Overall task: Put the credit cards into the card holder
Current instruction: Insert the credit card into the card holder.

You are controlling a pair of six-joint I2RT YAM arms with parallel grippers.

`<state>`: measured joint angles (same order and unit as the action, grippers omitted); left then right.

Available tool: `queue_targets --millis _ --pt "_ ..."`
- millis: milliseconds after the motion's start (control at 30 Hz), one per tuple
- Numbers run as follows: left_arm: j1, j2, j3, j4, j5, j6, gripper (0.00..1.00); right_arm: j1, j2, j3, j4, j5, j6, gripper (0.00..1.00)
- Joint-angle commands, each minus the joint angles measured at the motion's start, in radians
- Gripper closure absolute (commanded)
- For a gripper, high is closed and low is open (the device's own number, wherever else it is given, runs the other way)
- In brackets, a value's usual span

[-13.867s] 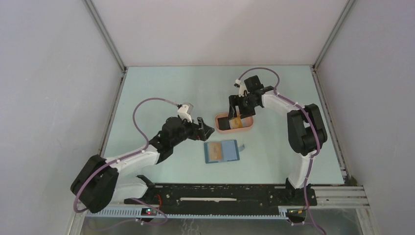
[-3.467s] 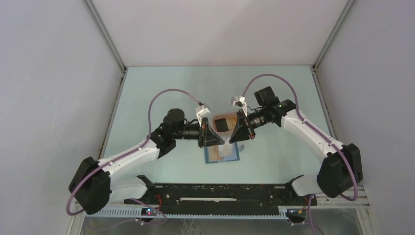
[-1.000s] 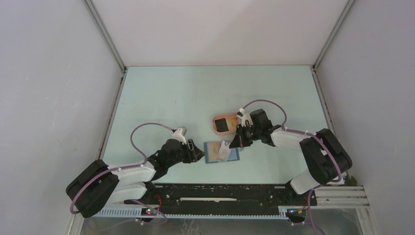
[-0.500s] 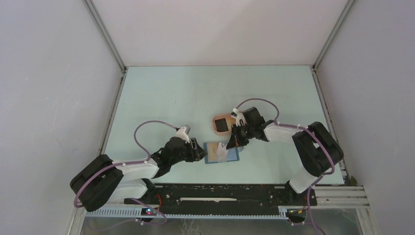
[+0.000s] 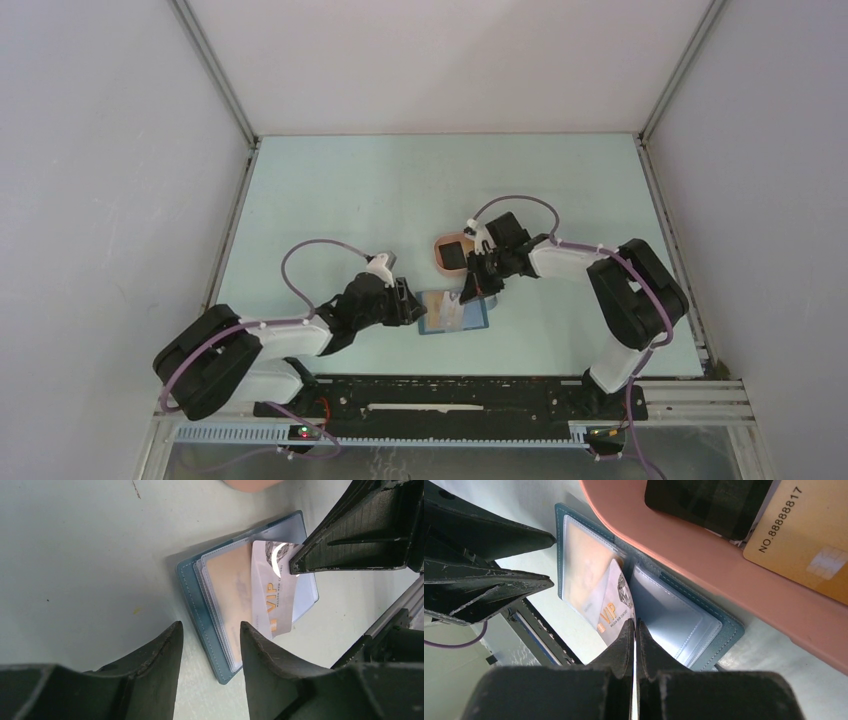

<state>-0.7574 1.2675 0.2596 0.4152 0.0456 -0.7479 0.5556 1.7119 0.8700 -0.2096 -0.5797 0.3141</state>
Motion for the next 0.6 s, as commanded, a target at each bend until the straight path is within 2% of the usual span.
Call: queue_targets --millis 0,567 --pt "-0.006 0.023 0.050 -0.046 -0.031 0.046 0.49 0.015 0.026 0.048 -0.095 0.081 -0.069 1.00" --pt "-0.010 0.043 0.070 -0.055 -0.039 0.058 0.51 0.047 0.081 0.129 -0.208 0.185 -0.095 1.00"
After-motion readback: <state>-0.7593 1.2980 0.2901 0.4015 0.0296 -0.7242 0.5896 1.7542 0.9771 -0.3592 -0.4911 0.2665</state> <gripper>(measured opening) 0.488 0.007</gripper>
